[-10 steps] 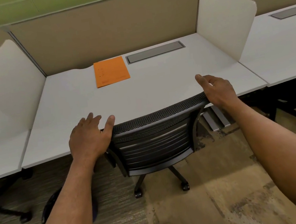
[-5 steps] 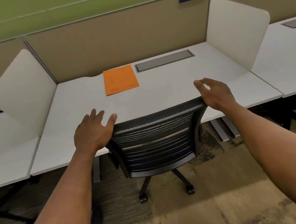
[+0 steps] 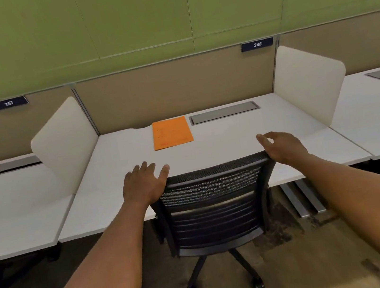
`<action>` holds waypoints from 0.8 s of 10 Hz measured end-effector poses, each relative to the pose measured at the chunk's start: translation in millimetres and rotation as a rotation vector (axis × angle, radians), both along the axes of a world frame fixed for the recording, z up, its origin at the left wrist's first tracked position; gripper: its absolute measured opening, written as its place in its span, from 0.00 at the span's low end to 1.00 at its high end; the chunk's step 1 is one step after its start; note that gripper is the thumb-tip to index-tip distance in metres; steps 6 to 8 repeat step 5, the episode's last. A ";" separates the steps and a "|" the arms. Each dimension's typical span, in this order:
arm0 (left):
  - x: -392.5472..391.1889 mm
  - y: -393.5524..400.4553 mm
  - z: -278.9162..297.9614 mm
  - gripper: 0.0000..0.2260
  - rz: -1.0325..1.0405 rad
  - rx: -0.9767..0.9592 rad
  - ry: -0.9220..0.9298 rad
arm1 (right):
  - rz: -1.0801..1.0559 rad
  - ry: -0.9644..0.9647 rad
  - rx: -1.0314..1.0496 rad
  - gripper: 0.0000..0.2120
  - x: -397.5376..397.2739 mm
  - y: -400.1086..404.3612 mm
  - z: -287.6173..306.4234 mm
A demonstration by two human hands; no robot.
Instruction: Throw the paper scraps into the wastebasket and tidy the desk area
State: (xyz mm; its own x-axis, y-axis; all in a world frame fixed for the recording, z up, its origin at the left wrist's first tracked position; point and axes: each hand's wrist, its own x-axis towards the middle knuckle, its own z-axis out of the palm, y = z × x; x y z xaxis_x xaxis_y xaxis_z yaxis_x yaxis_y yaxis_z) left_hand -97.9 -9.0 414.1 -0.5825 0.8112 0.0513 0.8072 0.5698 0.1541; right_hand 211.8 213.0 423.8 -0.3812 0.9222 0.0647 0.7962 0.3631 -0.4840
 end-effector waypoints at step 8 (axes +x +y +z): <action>-5.9 25.8 95.6 0.38 -0.010 0.020 0.048 | 0.241 -0.188 0.217 0.37 -36.7 16.4 116.0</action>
